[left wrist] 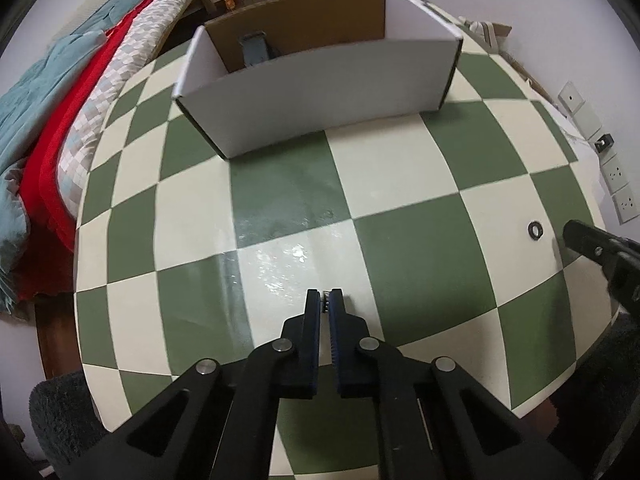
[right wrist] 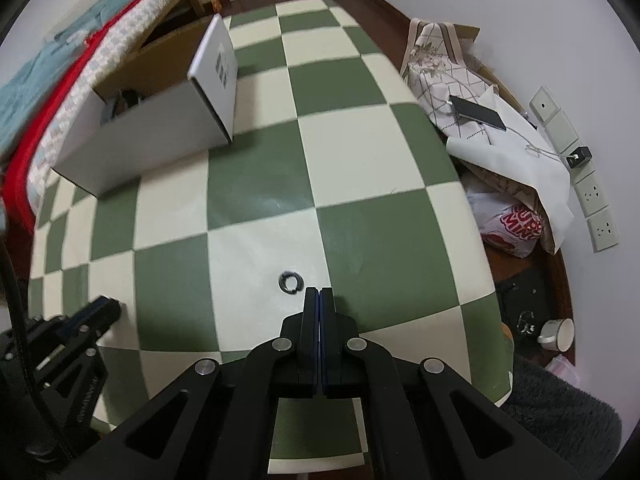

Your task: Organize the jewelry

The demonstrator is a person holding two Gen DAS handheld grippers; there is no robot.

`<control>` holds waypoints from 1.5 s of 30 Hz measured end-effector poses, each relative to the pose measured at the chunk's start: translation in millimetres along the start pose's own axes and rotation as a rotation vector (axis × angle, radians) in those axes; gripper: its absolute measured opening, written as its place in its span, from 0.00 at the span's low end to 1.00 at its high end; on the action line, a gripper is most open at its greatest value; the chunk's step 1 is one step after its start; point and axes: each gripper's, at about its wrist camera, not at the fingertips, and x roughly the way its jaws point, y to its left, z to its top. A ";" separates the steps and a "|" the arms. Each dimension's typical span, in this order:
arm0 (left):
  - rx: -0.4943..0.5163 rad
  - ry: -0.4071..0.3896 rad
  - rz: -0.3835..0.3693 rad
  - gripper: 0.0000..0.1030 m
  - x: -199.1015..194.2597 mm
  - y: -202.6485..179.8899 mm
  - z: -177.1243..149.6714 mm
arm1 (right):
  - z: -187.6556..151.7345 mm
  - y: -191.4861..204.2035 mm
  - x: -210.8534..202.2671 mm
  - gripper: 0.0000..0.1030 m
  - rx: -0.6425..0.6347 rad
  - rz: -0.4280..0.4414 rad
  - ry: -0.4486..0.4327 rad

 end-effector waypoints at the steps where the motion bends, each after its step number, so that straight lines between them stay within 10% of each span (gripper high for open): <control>1: -0.004 -0.006 -0.001 0.02 -0.9 6.1 2.5 | 0.9 -2.9 -5.6 0.00 0.016 0.017 -0.012; 7: -0.057 -0.042 -0.001 0.02 -16.7 30.3 8.0 | 9.1 -12.4 -6.8 0.02 0.068 0.137 0.017; 11: -0.094 -0.052 0.022 0.02 -20.6 52.9 11.0 | 12.5 1.2 4.8 0.49 0.021 0.126 0.020; 15: -0.127 -0.054 0.044 0.02 -20.9 70.7 12.8 | 10.2 18.0 22.7 0.45 -0.034 0.042 0.043; 18: -0.140 -0.060 0.056 0.02 -22.4 78.8 12.5 | 9.0 30.3 21.1 0.13 -0.084 -0.016 0.026; 29: -0.172 -0.080 0.035 0.02 -31.7 89.3 14.0 | 8.7 38.4 -2.2 0.13 -0.095 -0.035 -0.030; 37: -0.197 -0.022 -0.184 0.08 -9.7 71.9 1.0 | 6.5 38.2 -16.9 0.13 -0.079 0.016 -0.054; 42: -0.114 0.021 -0.124 0.49 8.5 40.4 3.7 | 8.4 35.5 -14.6 0.13 -0.069 0.018 -0.053; 45: -0.092 0.023 -0.095 0.50 14.6 31.3 3.9 | 11.0 32.6 -15.7 0.12 -0.064 0.014 -0.057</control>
